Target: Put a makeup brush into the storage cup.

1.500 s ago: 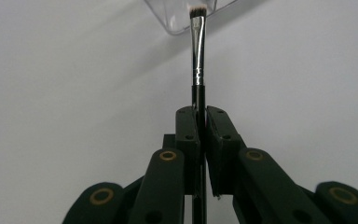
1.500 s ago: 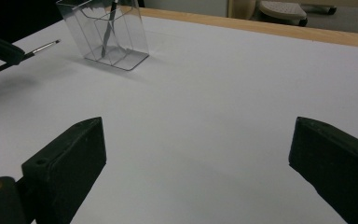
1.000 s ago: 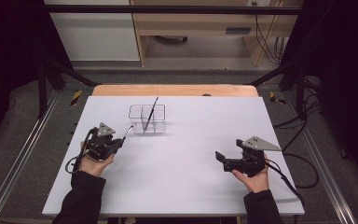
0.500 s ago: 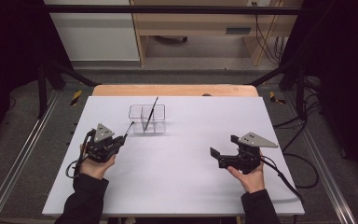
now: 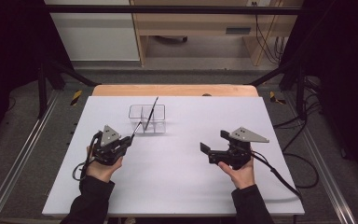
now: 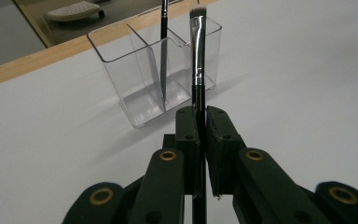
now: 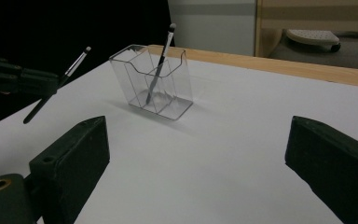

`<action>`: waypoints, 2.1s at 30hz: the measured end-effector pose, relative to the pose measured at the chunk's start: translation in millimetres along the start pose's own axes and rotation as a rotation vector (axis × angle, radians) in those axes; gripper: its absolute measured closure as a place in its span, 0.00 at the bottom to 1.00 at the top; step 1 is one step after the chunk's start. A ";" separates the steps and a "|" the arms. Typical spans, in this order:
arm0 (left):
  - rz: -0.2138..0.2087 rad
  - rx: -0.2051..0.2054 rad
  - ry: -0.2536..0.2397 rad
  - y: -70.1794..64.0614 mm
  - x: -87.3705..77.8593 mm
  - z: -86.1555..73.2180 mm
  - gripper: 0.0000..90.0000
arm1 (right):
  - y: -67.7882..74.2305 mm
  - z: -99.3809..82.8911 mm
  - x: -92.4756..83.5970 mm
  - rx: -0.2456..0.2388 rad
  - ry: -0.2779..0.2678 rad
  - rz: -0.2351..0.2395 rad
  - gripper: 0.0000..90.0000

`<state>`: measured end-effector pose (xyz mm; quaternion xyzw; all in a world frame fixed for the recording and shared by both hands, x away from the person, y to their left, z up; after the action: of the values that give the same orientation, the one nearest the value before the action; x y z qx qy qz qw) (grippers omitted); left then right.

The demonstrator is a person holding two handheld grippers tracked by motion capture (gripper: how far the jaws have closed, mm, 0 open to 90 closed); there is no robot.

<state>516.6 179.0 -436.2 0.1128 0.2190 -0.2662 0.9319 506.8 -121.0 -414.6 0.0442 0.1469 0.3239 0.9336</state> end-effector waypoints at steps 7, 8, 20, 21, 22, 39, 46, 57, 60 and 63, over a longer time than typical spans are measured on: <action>-0.008 0.012 -0.034 -10.8 -0.1 11.1 0.93 | 8.6 9.3 8.0 0.014 -0.019 0.015 0.08; -0.009 0.009 -0.039 -12.2 0.7 12.5 0.93 | 9.7 10.9 8.9 0.015 -0.022 0.015 0.09; -0.044 -0.022 -0.089 -36.2 12.3 29.1 0.93 | 19.5 23.0 17.9 0.041 -0.061 0.028 0.10; -0.045 -0.021 -0.091 -37.3 12.6 29.8 0.93 | 19.8 23.8 18.2 0.045 -0.065 0.029 0.10; -0.047 -0.025 -0.098 -39.4 13.3 31.1 0.93 | 20.0 24.3 18.4 0.047 -0.066 0.029 0.10; -0.088 -0.047 -0.145 -66.3 21.3 36.3 0.93 | 27.9 30.1 26.0 0.090 -0.090 0.040 0.16; -0.089 -0.049 -0.155 -74.0 23.9 34.8 0.93 | 34.9 30.3 31.8 0.107 -0.092 0.053 0.18; -0.105 -0.054 -0.172 -86.7 28.4 35.8 0.93 | 40.0 25.2 39.6 0.130 -0.085 0.071 0.18; -0.111 -0.056 -0.178 -91.0 29.3 36.7 0.93 | 41.4 23.5 41.2 0.136 -0.082 0.077 0.17; -0.114 -0.054 -0.182 -95.1 30.7 37.2 0.93 | 42.7 21.9 42.4 0.141 -0.080 0.082 0.17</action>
<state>501.2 74.0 -426.8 0.0506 0.1467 -0.3219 0.9340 519.8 -60.9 -396.6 0.1288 0.1300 0.3486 0.9192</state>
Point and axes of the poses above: each handheld gripper's, and its own axes: x roughly forward along the jaws, z roughly out of its top, y roughly to its left, the point moved 8 cm from there along x, roughly forward along the jaws, and after that the axes turned 5 degrees about -y, right-handed, at the moved point
